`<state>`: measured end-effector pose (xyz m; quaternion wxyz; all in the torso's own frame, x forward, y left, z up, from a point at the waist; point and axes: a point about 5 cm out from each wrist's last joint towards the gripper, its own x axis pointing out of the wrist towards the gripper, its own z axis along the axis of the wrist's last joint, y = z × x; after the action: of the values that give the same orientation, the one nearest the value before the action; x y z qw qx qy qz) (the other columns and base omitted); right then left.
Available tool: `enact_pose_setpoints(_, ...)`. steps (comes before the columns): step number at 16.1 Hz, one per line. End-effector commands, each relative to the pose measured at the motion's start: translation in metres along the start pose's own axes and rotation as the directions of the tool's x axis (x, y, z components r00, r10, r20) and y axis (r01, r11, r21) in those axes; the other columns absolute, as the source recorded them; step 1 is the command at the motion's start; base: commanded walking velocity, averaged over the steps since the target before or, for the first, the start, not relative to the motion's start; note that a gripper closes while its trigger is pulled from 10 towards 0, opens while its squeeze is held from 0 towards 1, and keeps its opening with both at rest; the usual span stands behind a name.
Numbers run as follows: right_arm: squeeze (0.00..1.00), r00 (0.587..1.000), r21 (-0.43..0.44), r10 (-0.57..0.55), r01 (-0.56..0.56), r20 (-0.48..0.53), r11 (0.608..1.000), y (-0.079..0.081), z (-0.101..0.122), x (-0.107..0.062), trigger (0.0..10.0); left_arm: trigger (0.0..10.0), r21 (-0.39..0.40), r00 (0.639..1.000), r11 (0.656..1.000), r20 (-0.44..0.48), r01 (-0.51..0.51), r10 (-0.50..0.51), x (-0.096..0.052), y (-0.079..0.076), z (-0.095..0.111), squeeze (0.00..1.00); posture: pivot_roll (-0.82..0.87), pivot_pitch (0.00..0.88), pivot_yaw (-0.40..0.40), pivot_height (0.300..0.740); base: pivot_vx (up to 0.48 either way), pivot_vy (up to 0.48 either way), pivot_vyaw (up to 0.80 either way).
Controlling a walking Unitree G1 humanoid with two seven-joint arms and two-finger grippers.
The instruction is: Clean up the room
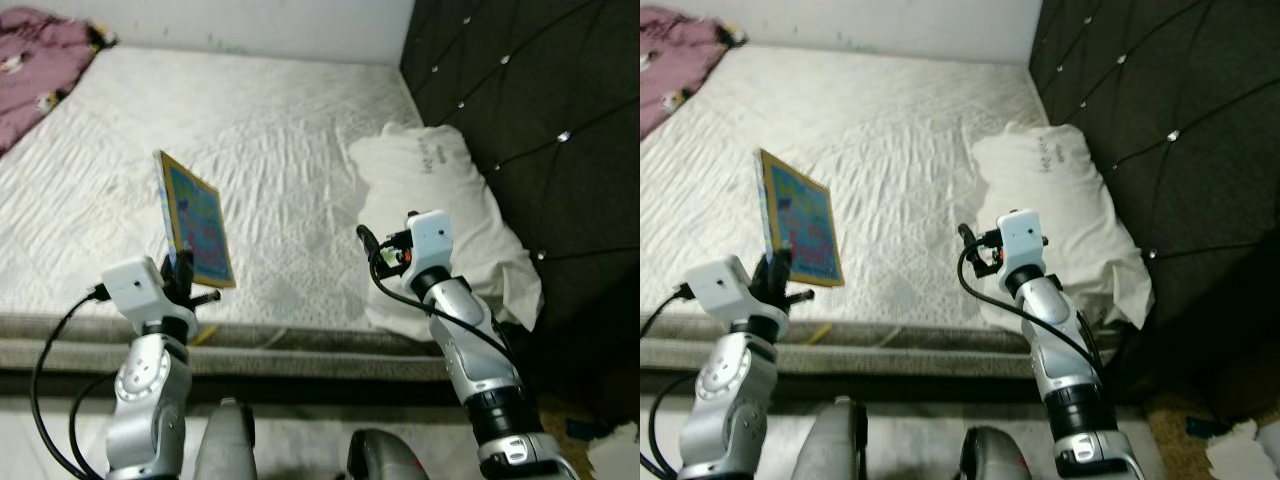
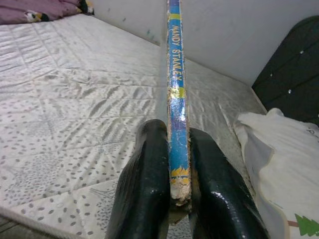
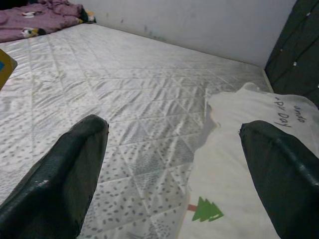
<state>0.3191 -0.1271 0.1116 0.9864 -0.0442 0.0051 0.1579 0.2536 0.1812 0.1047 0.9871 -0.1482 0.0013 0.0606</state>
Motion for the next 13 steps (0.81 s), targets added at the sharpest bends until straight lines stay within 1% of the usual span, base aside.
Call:
enact_pose_setpoints(1, 0.00, 1.000, -0.007, 0.004, -0.004, 0.008, 1.000, -0.0006, 0.0029, 0.0021, 10.0, 10.0, -0.009, 0.997, 1.000, 0.066, 0.026, -0.026, 0.0030, -0.0054, 0.0132, 0.00, 0.05, 0.060, -0.073, 0.670, 0.000, 0.000, 0.00)
enact_pose_setpoints(3, 0.00, 1.000, -0.008, 0.017, -0.017, 0.010, 1.000, 0.0009, 0.0034, 0.0030, 10.0, 10.0, -0.012, 0.997, 1.000, 0.068, 0.028, -0.027, 0.0033, -0.0058, 0.0137, 0.00, 0.05, 0.063, -0.076, 0.670, 0.000, 0.000, 0.00)
enact_pose_setpoints(7, 0.00, 0.999, -0.014, 0.034, -0.034, 0.013, 0.999, 0.0026, 0.0038, 0.0034, 10.0, 10.0, -0.020, 0.997, 0.999, 0.073, 0.029, -0.027, 0.0033, -0.0063, 0.0140, 0.00, 0.05, 0.065, -0.077, 0.629, 0.000, 0.000, 0.00)
enact_pose_setpoints(10, 0.00, 0.999, -0.017, 0.032, -0.032, 0.009, 0.999, 0.0022, 0.0035, 0.0037, 10.0, 10.0, -0.020, 0.996, 0.999, 0.081, 0.039, -0.038, 0.0037, -0.0073, 0.0148, 0.00, 0.05, 0.068, -0.078, 0.629, 0.294, 0.000, 0.00)
enact_pose_setpoints(13, 0.00, 0.999, -0.020, 0.035, -0.035, 0.010, 0.999, 0.0023, 0.0038, 0.0041, 10.0, 10.0, -0.022, 0.996, 0.999, 0.084, 0.045, -0.043, 0.0040, -0.0080, 0.0153, 0.00, 0.05, 0.069, -0.078, 0.629, 0.480, 0.000, 0.00)
